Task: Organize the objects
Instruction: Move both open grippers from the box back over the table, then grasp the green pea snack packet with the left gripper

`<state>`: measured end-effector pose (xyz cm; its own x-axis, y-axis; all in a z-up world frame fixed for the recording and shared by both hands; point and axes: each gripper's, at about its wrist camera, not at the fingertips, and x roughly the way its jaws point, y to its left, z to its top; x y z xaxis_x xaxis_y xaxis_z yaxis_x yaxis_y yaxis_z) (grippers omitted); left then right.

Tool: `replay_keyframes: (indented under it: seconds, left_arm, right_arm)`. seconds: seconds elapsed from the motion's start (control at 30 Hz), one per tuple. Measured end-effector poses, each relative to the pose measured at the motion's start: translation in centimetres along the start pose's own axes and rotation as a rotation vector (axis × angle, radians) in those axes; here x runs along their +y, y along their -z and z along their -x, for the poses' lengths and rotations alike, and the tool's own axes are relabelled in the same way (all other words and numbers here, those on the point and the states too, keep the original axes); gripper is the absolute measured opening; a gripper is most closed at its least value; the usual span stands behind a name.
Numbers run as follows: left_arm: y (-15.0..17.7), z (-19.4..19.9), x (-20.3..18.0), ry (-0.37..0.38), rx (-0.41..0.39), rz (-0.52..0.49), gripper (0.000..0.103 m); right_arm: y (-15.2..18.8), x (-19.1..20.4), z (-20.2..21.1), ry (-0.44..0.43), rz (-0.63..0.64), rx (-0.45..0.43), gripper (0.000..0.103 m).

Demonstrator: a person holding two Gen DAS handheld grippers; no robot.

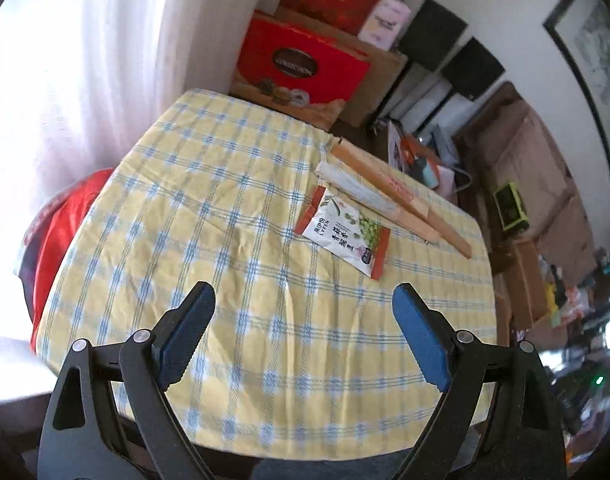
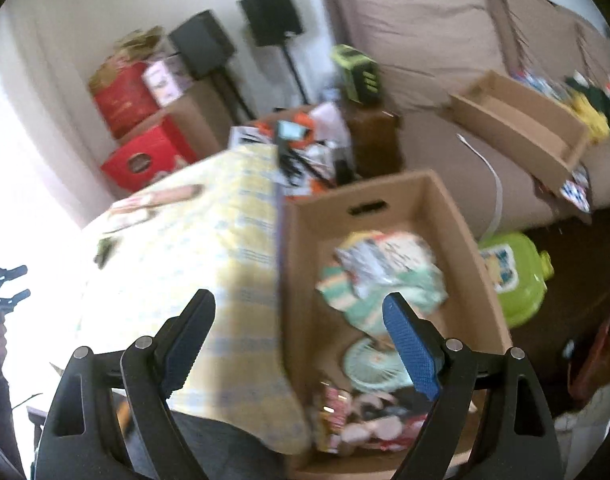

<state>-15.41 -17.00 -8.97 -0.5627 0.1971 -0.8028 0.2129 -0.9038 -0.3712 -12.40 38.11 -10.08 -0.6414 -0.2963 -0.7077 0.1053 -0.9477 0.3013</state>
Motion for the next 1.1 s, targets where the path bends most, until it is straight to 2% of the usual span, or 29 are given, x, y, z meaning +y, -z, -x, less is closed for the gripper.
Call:
replay_keyframes:
  seconds: [0.13, 0.33, 0.4, 0.5, 0.57, 0.7, 0.73, 0.83, 0.97, 1.1]
  left_arm:
    - [-1.1, -2.6, -1.5, 0.008, -0.034, -0.131, 0.090]
    - [-3.0, -8.3, -3.9, -0.014, -0.008, -0.303, 0.090]
    - [-3.2, -9.7, -4.1, -0.012, -0.003, -0.334, 0.090]
    - [-3.8, -11.3, -3.3, 0.017, 0.008, -0.317, 0.090]
    - [-4.5, -11.7, -2.3, 0.054, 0.014, -0.282, 0.087]
    - [-5.8, -11.7, 0.3, 0.145, 0.016, -0.206, 0.065]
    - [-6.1, -11.9, 0.8, 0.161, 0.029, -0.201, 0.057]
    - [-6.1, -12.3, 1.3, 0.177, 0.059, -0.242, 0.044]
    - [-5.4, -12.4, 1.0, 0.224, 0.079, -0.310, 0.038]
    - [-5.3, -13.0, 1.1, 0.231, 0.094, -0.311, 0.035]
  right_arm:
    - [-1.6, 4.4, -1.3, -0.058, 0.046, 0.014, 0.087]
    - [-3.0, 12.3, -5.6, -0.123, 0.153, 0.060, 0.087]
    - [-3.4, 14.9, -7.3, -0.153, 0.189, 0.081, 0.086]
    - [-4.1, 18.0, -9.9, -0.235, 0.205, 0.134, 0.081]
    - [-4.6, 19.8, -11.9, -0.290, 0.195, 0.179, 0.073]
    - [-4.8, 23.5, -16.7, -0.336, 0.188, 0.281, 0.056]
    - [-4.7, 24.6, -18.1, -0.345, 0.185, 0.308, 0.053]
    - [-4.4, 26.8, -20.6, -0.389, 0.186, 0.341, 0.046]
    - [-3.8, 29.7, -23.1, -0.378, 0.223, 0.355, 0.036]
    - [-3.7, 30.7, -24.6, -0.374, 0.219, 0.357, 0.029]
